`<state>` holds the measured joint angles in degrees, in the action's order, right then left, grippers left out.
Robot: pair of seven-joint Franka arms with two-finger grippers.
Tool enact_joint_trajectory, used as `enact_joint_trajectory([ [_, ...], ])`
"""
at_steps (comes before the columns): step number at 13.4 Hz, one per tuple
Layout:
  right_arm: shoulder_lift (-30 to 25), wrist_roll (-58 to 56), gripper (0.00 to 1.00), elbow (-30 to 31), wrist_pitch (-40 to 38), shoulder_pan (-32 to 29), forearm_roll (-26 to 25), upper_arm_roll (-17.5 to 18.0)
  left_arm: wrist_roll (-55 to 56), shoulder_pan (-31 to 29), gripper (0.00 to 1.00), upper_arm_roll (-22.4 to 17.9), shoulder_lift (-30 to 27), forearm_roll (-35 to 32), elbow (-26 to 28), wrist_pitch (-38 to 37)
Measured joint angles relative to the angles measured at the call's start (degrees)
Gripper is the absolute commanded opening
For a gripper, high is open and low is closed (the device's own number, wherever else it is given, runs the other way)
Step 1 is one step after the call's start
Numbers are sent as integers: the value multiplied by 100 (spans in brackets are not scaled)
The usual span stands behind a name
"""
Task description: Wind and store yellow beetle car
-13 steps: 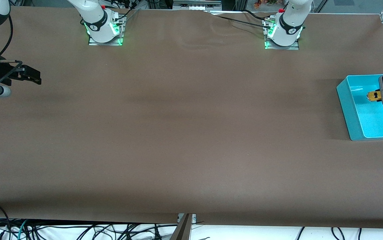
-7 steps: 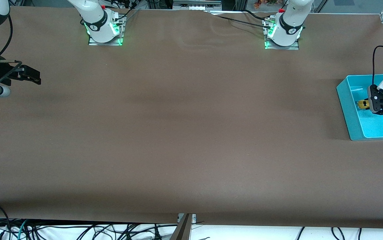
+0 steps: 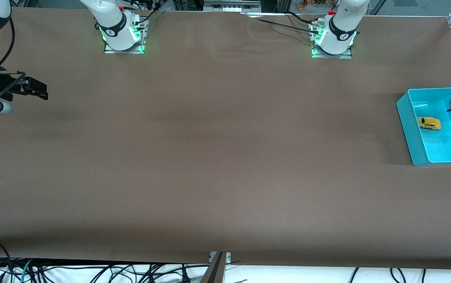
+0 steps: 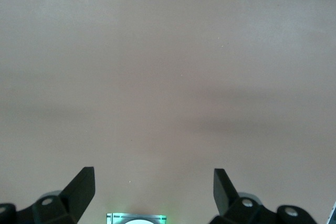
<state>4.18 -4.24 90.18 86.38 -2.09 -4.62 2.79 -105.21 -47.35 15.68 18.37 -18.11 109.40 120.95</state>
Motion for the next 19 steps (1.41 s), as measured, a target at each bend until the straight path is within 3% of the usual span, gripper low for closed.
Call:
enact_joint_trajectory([
  [2, 5, 0, 100, -4, 6, -1, 0, -2, 206, 24, 100, 408, -351, 366, -526, -1138],
  [5, 51, 0, 100, -35, 26, -1, 0, -5, 1674, 85, 100, 1354, -381, 424, -1250, -2375],
  [8, 93, 0, 100, -67, 31, -2, 0, -7, 3572, 141, 100, 2326, -368, 561, -1566, -2884],
  [12, 98, 0, 100, -106, 31, -2, 0, -8, 6129, 204, 100, 3069, -381, 1123, -1770, -3081],
  [14, 99, 0, 100, -127, 31, -2, 0, -8, 7028, 915, 100, 2740, -523, 1194, -1900, -3116],
  [17, 103, 0, 100, -134, 31, -2, 0, -8, 8301, 2688, 100, 1225, -996, 1418, -1949, -3113],
  [19, 106, 0, 100, -137, 32, -2, 0, -9, 9536, 3465, 100, 333, -1312, 1552, -1948, -3098],
])
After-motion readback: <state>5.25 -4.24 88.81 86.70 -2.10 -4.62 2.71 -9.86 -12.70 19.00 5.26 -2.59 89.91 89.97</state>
